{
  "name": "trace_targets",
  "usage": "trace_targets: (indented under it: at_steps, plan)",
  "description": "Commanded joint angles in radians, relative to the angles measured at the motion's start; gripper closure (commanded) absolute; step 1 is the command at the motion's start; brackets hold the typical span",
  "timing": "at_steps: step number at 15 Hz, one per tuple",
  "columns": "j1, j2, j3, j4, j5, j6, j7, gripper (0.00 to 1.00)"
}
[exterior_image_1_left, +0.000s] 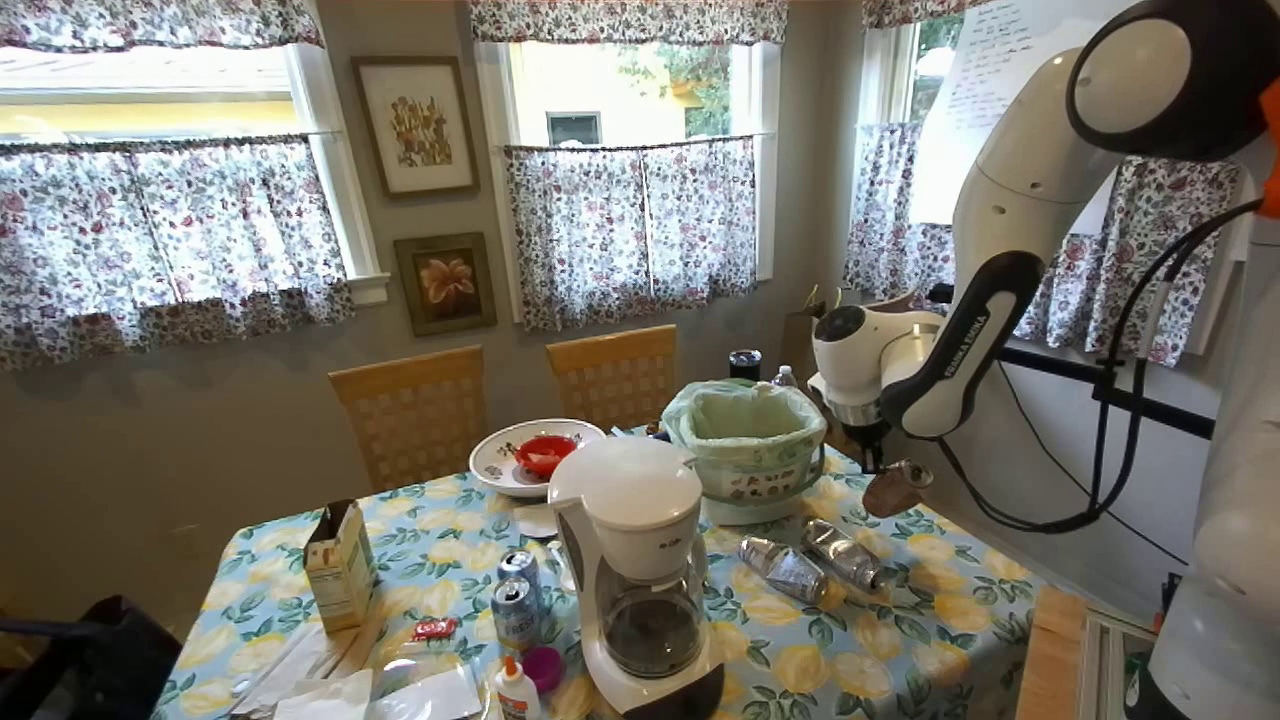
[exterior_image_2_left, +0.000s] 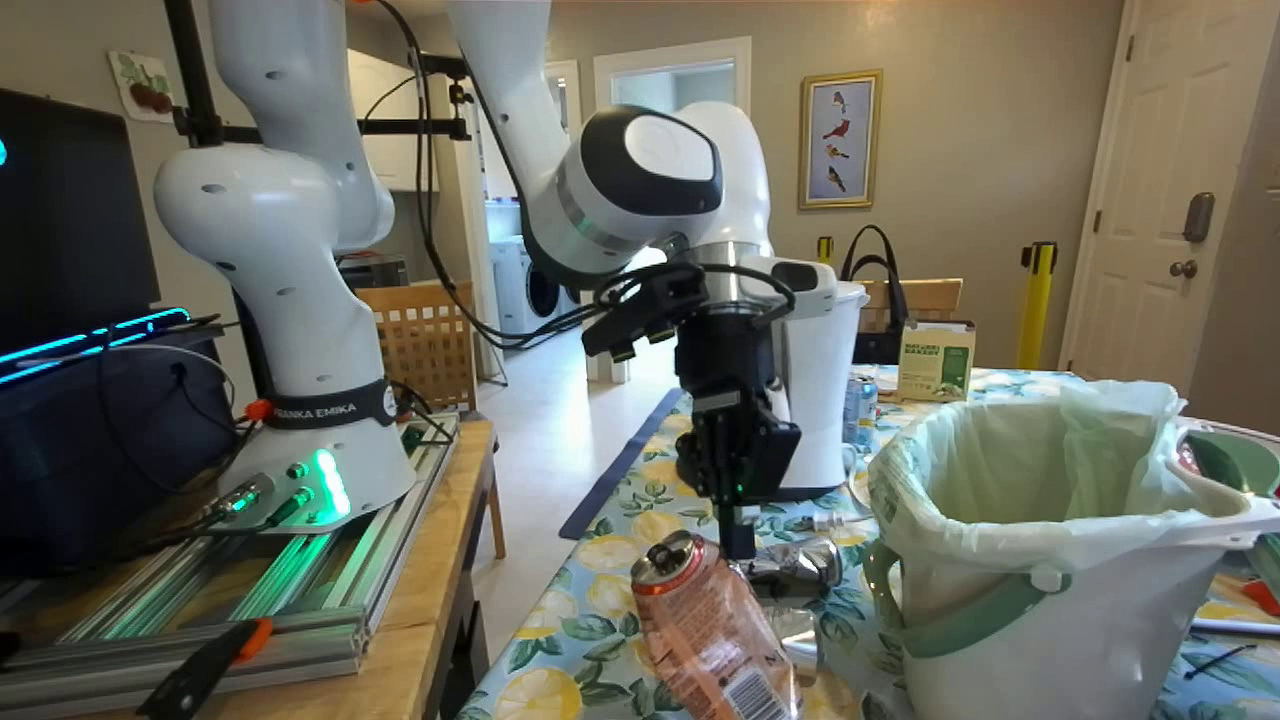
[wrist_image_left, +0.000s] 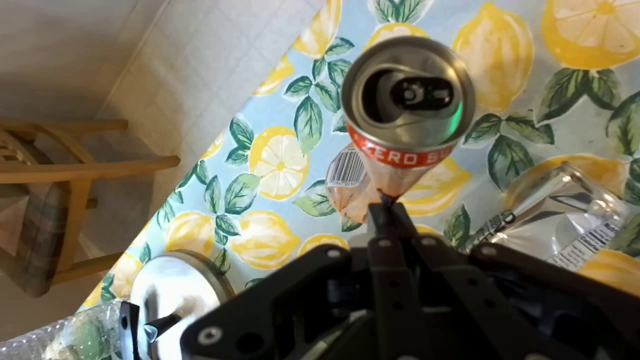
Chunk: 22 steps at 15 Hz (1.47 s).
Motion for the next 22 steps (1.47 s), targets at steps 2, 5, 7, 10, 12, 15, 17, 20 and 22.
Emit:
trace_targets:
  at_steps: [2,5,7,10,12,15,17,20,22]
  plan:
    - [0.001,0.042,-0.014,0.026,-0.124,0.026,0.081,0.73]
    - [-0.001,0.049,-0.011,0.03,-0.156,0.022,0.103,0.59]
    - [-0.001,0.052,-0.009,0.034,-0.166,0.021,0.109,0.45]
    - [-0.003,0.045,-0.003,0.039,-0.156,0.023,0.105,0.25]
    - [-0.007,0.018,0.002,0.036,-0.121,0.038,0.084,0.11]
    - [-0.011,-0.032,0.009,0.042,-0.043,0.079,0.054,0.0]
    - [-0.011,-0.046,0.015,0.075,0.049,0.111,0.041,0.0]
    - [-0.005,-0.032,0.026,0.147,0.248,0.133,-0.004,0.0]
    - [0.001,-0.011,0.037,0.2,0.378,0.132,-0.041,0.0]
